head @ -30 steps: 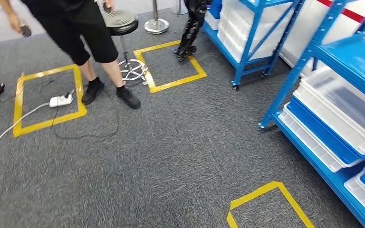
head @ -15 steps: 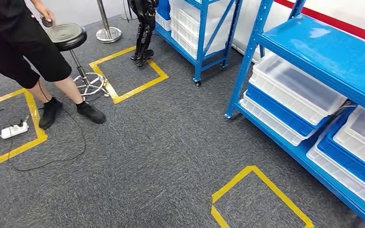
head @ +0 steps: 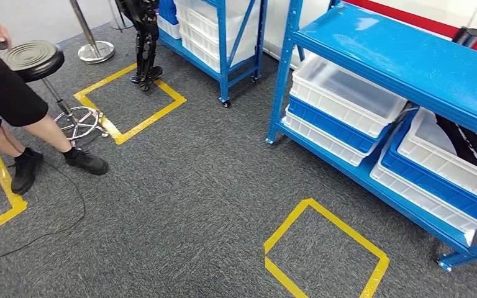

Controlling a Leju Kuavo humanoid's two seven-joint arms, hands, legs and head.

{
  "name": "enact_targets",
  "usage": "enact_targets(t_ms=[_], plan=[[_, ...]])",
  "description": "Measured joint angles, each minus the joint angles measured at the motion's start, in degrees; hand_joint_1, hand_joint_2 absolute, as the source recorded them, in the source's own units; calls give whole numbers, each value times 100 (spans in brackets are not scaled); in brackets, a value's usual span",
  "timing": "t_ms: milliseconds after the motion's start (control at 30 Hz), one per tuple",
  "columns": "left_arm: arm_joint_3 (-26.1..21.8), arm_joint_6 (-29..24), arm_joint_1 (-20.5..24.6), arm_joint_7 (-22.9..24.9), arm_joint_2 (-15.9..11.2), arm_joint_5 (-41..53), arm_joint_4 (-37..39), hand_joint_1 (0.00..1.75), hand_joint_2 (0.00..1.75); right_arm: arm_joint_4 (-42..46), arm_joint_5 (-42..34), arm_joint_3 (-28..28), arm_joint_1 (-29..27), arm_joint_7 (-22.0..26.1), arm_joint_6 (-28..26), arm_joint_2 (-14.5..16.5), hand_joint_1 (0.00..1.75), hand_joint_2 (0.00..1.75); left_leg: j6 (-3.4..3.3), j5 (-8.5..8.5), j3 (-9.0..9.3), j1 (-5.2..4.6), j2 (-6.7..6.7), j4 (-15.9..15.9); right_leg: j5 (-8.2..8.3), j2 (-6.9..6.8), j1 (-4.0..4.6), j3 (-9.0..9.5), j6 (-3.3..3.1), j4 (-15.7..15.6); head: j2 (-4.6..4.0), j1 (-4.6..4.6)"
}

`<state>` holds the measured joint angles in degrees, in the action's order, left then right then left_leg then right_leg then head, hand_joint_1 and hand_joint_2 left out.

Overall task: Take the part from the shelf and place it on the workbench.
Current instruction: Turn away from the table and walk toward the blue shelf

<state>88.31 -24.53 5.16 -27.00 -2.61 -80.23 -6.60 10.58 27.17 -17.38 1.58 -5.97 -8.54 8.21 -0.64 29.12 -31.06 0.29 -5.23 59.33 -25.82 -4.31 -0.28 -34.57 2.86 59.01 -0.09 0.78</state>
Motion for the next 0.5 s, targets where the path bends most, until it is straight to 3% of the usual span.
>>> enact_targets(t_ms=[67,100,167,233,300,333,400,467,500], plan=[[0,-2,11,7,2,-20,0,0,0,0,15,14,-5,19,1,-3,0,0,64,31,73,-1,-118,-32,42,98,23,13,-75,-38,0,-1],[0,-3,20,9,4,-22,0,0,0,0,19,23,-15,31,1,-5,0,0,97,57,101,14,-115,-30,53,167,-3,32,-107,-61,0,1],[0,-6,25,12,7,-22,0,0,0,0,21,40,-23,45,1,-9,0,0,147,255,29,42,117,235,69,300,-64,97,-184,-108,0,30],[1,-7,7,21,15,-22,-1,0,0,0,21,49,-19,53,1,-9,0,0,164,608,-289,57,427,938,77,439,-82,124,-243,-118,0,69],[1,-6,-9,39,26,-22,-1,0,0,0,21,51,-18,69,1,-11,0,0,180,772,-613,61,521,1518,75,609,-69,133,-260,-114,0,81],[1,-7,-13,46,29,-23,-1,0,0,0,22,51,-21,81,2,-15,0,0,186,691,-662,68,534,1540,74,698,-65,140,-260,-111,0,81],[1,-10,-14,49,28,-27,0,0,0,0,30,51,-25,103,10,-22,0,0,196,261,-473,113,626,977,65,879,-69,161,-247,-98,0,82],[1,-14,-13,44,25,-31,0,0,0,0,44,52,-18,116,23,-23,0,0,211,-28,-207,165,880,306,47,1030,-54,140,-202,-63,0,81],[1,-15,-7,39,24,-30,0,0,0,0,54,53,-16,121,27,-23,0,0,207,-63,-144,170,977,127,46,1089,-51,111,-166,-52,0,77]])
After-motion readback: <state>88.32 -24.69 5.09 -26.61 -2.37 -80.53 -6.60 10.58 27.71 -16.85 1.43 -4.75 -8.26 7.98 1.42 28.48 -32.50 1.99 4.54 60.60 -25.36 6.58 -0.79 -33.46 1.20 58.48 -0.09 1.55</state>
